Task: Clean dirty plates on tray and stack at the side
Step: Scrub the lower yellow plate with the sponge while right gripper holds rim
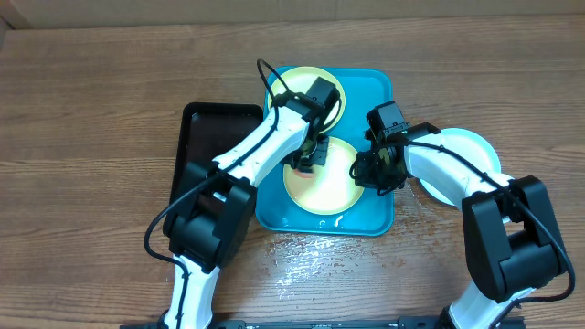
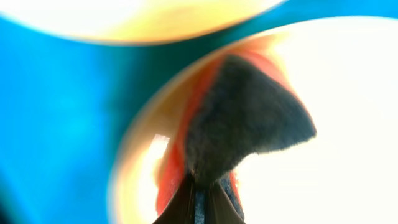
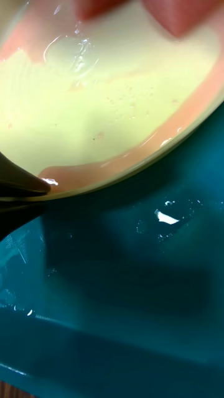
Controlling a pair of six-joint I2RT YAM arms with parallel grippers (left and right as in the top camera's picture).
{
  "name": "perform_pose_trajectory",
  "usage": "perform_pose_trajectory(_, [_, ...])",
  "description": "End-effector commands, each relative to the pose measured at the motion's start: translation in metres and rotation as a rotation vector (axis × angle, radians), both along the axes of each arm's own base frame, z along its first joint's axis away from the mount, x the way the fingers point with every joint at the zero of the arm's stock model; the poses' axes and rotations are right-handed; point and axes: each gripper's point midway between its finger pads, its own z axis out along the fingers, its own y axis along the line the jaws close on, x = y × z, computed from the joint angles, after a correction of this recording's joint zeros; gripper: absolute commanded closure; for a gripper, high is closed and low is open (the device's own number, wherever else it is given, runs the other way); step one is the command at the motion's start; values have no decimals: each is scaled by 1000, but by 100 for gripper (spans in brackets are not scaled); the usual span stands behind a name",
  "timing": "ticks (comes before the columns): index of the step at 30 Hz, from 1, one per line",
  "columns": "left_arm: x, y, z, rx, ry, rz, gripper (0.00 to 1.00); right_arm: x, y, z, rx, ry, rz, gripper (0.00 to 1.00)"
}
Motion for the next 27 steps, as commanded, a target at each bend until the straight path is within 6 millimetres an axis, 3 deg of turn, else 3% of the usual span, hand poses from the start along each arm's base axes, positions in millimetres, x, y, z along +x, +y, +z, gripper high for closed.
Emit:
perform_pose_trajectory(1, [-23, -61, 8, -314, 135, -87, 96, 0, -15, -5, -71, -5, -10, 96])
perform_pose_trajectory(4, [-31, -75, 12, -371, 161, -108, 96, 0, -15, -5, -71, -5, -10, 96])
perform_pose_trajectory(9, [-44, -64, 8, -308, 207, -96, 96, -1, -15, -5, -72, -1, -9, 96])
perform_pose_trajectory(13, [-50, -31, -1, -159, 233, -57, 96, -2, -16, -5, -74, 3, -9, 96])
perform_pose_trajectory(21, [-46, 60, -2, 327, 151, 54, 95, -2, -16, -6, -74, 4, -9, 96])
perform_pose_trajectory(24, [-43, 77, 2, 418, 117, 78, 96, -2, -16, -6, -74, 4, -9, 96])
perform_pose_trajectory(27, [-40, 81, 5, 443, 99, 101, 96, -2, -16, -5, -74, 3, -9, 96])
